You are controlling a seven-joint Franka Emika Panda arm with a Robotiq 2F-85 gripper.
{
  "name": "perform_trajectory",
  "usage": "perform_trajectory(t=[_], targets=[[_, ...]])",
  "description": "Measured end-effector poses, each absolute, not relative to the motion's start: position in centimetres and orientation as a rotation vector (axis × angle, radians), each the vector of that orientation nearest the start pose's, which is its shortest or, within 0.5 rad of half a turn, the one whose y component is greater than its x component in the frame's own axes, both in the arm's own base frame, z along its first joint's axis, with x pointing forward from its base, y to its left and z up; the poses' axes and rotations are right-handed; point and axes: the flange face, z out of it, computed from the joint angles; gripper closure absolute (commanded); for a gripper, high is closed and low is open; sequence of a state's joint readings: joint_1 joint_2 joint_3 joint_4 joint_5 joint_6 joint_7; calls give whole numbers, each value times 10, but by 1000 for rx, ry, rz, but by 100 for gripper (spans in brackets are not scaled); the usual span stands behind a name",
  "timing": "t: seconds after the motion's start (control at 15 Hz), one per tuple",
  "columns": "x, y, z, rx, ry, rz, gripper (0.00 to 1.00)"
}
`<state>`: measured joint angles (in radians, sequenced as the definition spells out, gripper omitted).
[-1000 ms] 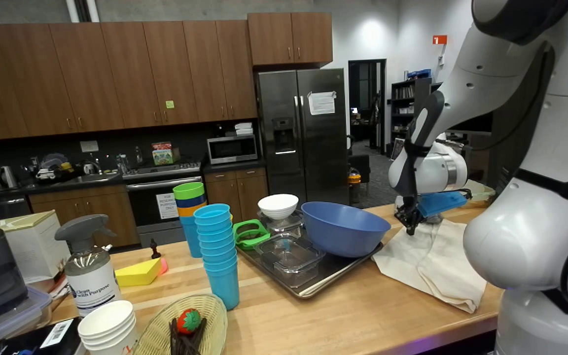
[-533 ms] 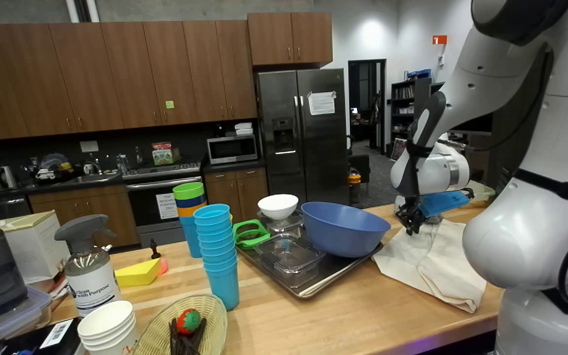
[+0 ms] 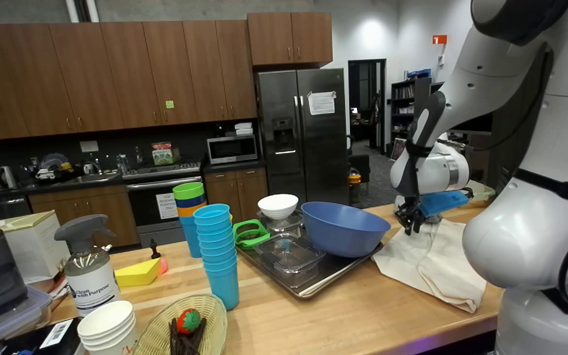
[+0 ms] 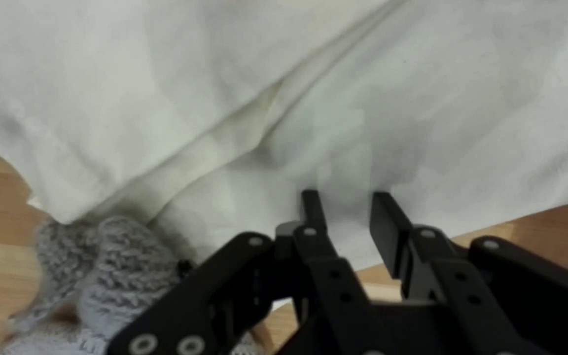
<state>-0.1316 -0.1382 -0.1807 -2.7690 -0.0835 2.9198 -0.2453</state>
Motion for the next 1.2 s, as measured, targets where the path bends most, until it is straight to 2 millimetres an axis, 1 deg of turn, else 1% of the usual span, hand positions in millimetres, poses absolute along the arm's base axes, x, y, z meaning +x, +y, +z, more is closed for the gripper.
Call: perform_trajectory(t=[0.13,0.2,0.33,0.4,0.47,0.67,0.87,1.2], targets=[[396,-118,285,-3191,-20,-445,25],[396,-116,286,-3189,-23,-442,18],[392,-114,287,-3184,-22,-389,4],[389,-112,286,-3180,-23,-343,1],[386,-111,286,-3173,-23,-288,0],[377,-102,284,-3139,-26,-136,0],[370,-96,285,-3113,-10,-36,0],[362,-79,302,-3097,6,63,0]])
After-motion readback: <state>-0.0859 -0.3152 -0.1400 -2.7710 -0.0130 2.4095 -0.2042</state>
